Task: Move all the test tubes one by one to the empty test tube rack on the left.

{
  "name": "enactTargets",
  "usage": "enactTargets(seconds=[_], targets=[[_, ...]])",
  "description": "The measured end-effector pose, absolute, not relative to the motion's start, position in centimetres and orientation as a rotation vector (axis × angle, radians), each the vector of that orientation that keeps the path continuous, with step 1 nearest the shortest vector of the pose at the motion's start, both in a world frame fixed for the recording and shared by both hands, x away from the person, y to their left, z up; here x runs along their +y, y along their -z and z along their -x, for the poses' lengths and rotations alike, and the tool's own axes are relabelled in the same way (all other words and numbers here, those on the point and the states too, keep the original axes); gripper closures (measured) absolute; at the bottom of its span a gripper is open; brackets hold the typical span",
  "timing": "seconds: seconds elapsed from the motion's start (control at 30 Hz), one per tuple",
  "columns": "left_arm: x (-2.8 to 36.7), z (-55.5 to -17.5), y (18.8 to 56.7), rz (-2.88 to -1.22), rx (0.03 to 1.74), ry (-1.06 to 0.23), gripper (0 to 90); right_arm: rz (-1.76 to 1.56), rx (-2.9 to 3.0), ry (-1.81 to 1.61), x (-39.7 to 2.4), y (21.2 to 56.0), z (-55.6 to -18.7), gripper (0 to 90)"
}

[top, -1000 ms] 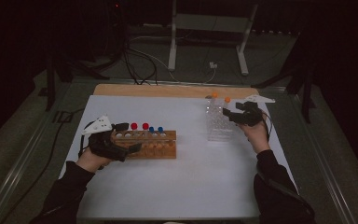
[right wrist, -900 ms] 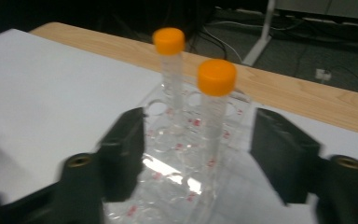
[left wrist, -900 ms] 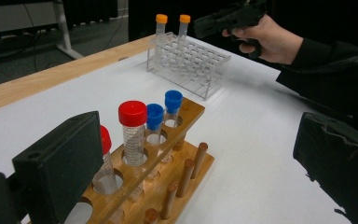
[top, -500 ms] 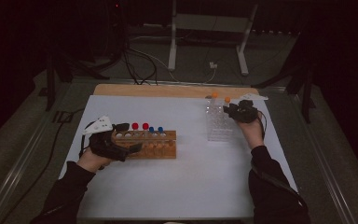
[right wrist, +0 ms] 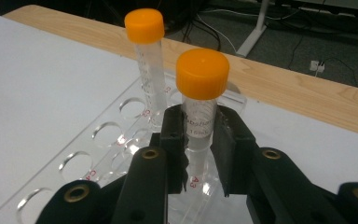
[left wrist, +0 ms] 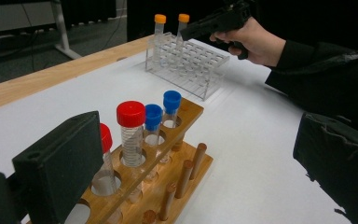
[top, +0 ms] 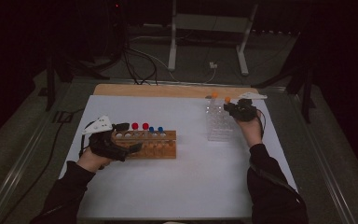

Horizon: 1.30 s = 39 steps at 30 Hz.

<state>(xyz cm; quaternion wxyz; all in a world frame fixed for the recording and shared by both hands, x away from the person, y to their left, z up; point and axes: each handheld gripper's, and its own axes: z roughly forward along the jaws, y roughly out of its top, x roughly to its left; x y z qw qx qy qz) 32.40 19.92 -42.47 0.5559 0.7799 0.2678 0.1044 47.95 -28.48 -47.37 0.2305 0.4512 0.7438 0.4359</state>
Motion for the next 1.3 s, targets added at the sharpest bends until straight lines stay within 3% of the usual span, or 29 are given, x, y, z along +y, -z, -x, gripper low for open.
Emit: enactTargets(seconds=[0.73,1.3], targets=[[19.7,-32.2,42.1,-1.845,0.617,-0.241,2.4,-1.120,1.970,-1.283,-28.8,41.5,-45.5,75.3],[19.0,-31.7,41.5,-1.849,0.593,-0.217,2.4,-1.001,2.091,-1.339,-26.0,40.3,-40.6,75.3]])
